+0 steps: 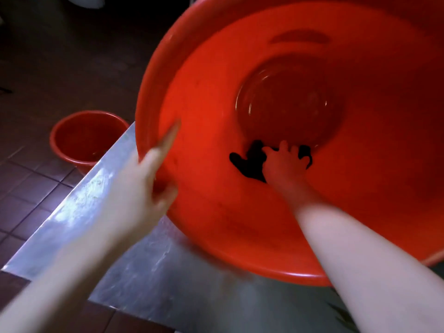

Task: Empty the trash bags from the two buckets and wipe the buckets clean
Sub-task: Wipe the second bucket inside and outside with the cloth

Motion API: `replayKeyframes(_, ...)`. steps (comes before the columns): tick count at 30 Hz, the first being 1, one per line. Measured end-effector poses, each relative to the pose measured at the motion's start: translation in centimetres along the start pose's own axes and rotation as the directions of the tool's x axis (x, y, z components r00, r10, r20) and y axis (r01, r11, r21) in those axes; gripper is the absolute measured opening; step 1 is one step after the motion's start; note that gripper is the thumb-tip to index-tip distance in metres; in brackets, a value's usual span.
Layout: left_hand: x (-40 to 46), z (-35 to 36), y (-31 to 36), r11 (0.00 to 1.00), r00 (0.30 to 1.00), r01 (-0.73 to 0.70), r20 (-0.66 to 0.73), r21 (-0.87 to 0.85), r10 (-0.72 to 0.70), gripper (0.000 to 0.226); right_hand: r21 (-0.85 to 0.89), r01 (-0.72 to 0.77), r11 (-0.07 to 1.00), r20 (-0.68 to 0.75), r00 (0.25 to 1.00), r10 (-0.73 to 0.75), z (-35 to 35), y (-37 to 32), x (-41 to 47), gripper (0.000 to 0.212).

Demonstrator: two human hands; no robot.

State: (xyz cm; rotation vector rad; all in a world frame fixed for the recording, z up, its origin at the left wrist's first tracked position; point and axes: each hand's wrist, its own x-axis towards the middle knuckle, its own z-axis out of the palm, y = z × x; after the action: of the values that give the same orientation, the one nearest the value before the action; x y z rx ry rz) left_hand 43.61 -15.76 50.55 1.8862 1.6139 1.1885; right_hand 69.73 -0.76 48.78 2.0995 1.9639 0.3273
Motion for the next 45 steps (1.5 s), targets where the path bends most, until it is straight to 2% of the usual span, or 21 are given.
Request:
replayKeyframes(3, -3.3, 3.3, 0.7, 0.959, 0.977, 0.211, 0.034, -0.189, -0.209, 0.099, 0.011, -0.047, 0.999, -0.029, 0.998, 0.047, 0.2, -0.1, -0.5, 0.04)
replayKeyframes(5, -4.5, 4.9, 1.7, 0.924, 0.959, 0.28, 0.033, -0.259, -0.281, 0.09, 0.179, -0.006, 0.984, -0.007, 1.0, 0.008, 0.4, -1.3, -2.4, 0.043)
replayKeyframes(8, -4.6, 5.4, 3.3, 0.873, 0.937, 0.331, 0.019, -0.357, -0.348, 0.066, 0.508, 0.272, 0.817, -0.126, 0.962, -0.242, 0.5, -2.9, -9.4, 0.053)
replayKeyframes(10, -4.6, 5.6, 3.4, 0.864, 0.928, 0.354, 0.024, -0.358, -0.371, 0.06, 0.563, 0.438, 0.701, -0.206, 0.896, -0.394, 0.1, -2.8, -14.9, 0.057)
replayKeyframes(12, -4.5, 5.8, 3.0, 0.864, 0.929, 0.355, 0.034, -0.357, -0.367, 0.058, 0.518, 0.504, 0.691, -0.229, 0.86, -0.456, 0.2, -1.7, -16.5, 0.056)
replayKeyframes(14, -4.8, 6.3, 2.5, 0.86, 0.933, 0.346, 0.042, -0.376, -0.357, 0.057, 0.424, 0.399, 0.813, -0.21, 0.917, -0.34, 1.0, -0.9, -13.4, 0.054)
replayKeyframes(16, -5.3, 6.9, 2.3, 0.842, 0.937, 0.332, 0.048, -0.425, -0.345, 0.059, 0.24, 0.17, 0.956, -0.158, 0.978, -0.134, 1.7, -0.7, -7.8, 0.048)
replayKeyframes(18, -5.9, 7.8, 2.4, 0.804, 0.937, 0.326, 0.055, -0.497, -0.346, 0.061, 0.237, -0.1, 0.967, -0.005, 0.995, 0.104, 1.2, -1.1, -2.7, 0.045)
replayKeyframes(20, -6.2, 8.7, 2.3, 0.773, 0.932, 0.326, 0.046, -0.544, -0.361, 0.062, 0.329, -0.22, 0.918, 0.093, 0.975, 0.2, 0.6, -2.2, -0.3, 0.045)
replayKeyframes(21, -6.3, 9.2, 2.1, 0.763, 0.929, 0.328, 0.041, -0.557, -0.369, 0.063, 0.384, -0.179, 0.906, 0.089, 0.984, 0.157, 0.7, -3.0, -0.4, 0.047)
replayKeyframes(23, -6.5, 9.7, 1.6, 0.731, 0.919, 0.343, 0.05, -0.591, -0.391, 0.065, 0.485, 0.104, 0.868, -0.081, 0.994, -0.074, 0.8, -4.2, -4.2, 0.052)
replayKeyframes(25, -6.6, 9.9, 0.7, 0.693, 0.908, 0.357, 0.061, -0.626, -0.414, 0.067, 0.57, 0.396, 0.72, -0.252, 0.918, -0.306, 0.5, -5.0, -11.2, 0.055)
replayKeyframes(28, -6.4, 9.8, 0.0, 0.673, 0.911, 0.337, 0.049, -0.658, -0.409, 0.068, 0.585, 0.533, 0.612, -0.278, 0.84, -0.466, -0.5, -4.4, -14.4, 0.057)
replayKeyframes(32, -6.2, 9.7, 0.2, 0.679, 0.914, 0.335, 0.049, -0.653, -0.403, 0.065, 0.41, 0.198, 0.89, -0.11, 0.98, -0.167, 0.4, -5.1, -4.4, 0.054)
replayKeyframes(34, -6.2, 9.7, 0.5, 0.695, 0.911, 0.337, 0.034, -0.635, -0.411, 0.065, 0.416, -0.093, 0.905, 0.004, 0.995, 0.101, 0.3, -6.0, -0.2, 0.048)
replayKeyframes(36, -6.3, 9.8, 0.7, 0.738, 0.92, 0.311, -0.005, -0.599, -0.392, 0.066, 0.47, -0.222, 0.854, 0.098, 0.975, 0.2, -0.3, -7.1, 1.2, 0.045)
replayKeyframes(37, -6.3, 9.8, 0.7, 0.748, 0.924, 0.306, -0.006, -0.589, -0.382, 0.067, 0.503, -0.166, 0.848, 0.085, 0.986, 0.143, -0.6, -7.6, 0.8, 0.047)
replayKeyframes(39, -6.5, 9.7, 0.5, 0.733, 0.924, 0.321, 0.026, -0.6, -0.382, 0.067, 0.588, 0.124, 0.8, -0.093, 0.992, -0.085, -1.2, -7.5, -3.2, 0.054)
replayKeyframes(41, -6.5, 9.6, 0.3, 0.732, 0.925, 0.317, 0.025, -0.603, -0.38, 0.07, 0.637, 0.374, 0.674, -0.2, 0.924, -0.324, -1.7, -6.9, -10.2, 0.057)
replayKeyframes(43, -6.5, 9.4, 0.4, 0.749, 0.936, 0.274, -0.01, -0.603, -0.351, 0.074, 0.625, 0.462, 0.629, -0.199, 0.874, -0.444, -2.3, -6.1, -14.3, 0.057)
replayKeyframes(45, -6.7, 9.3, 0.9, 0.747, 0.936, 0.278, -0.004, -0.604, -0.351, 0.075, 0.571, 0.399, 0.717, -0.176, 0.913, -0.368, -2.0, -6.2, -12.1, 0.057)
